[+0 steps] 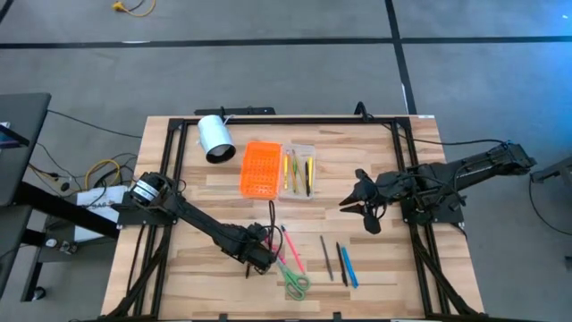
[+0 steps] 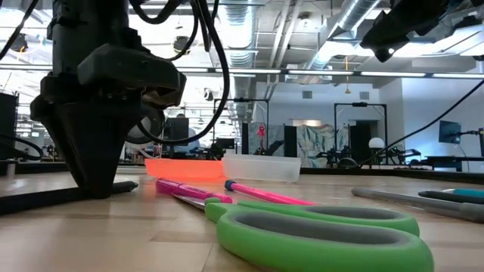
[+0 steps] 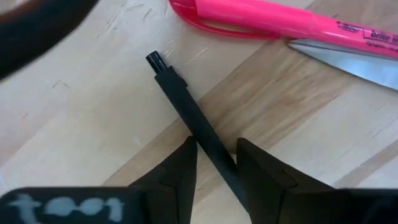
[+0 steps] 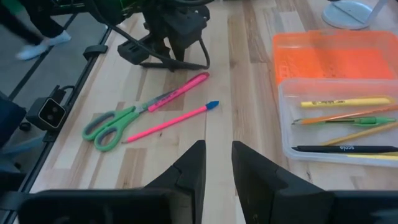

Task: Pick & place school supplies into a supply box
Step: Put the left black pen into the orange supply box

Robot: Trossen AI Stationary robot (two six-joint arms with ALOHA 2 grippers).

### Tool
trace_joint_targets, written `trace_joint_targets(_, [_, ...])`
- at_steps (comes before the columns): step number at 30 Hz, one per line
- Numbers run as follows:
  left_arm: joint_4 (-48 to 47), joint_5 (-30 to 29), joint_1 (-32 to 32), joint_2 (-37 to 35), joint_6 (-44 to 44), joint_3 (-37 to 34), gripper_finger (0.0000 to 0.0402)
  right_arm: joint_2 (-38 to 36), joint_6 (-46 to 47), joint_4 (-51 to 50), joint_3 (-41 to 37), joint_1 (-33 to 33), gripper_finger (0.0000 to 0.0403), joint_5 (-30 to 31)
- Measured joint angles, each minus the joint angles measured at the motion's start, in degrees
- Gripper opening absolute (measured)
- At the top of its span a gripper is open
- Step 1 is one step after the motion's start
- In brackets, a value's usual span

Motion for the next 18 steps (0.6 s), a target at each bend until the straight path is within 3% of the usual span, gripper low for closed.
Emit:
trace_joint_targets(12, [1.5, -0.7, -1.3, 0.0, -10.3, -0.1, 0.0149, 0.0, 0.0, -1.3, 0.0, 0.0, 0.0071, 0.0])
trace_joint_targets(18, [2.4, 0.0, -0.5, -0.3, -12.0, -1.4, 0.0127, 0.0, -0.1, -1.9, 0.0, 0.0, 0.0071, 0.0])
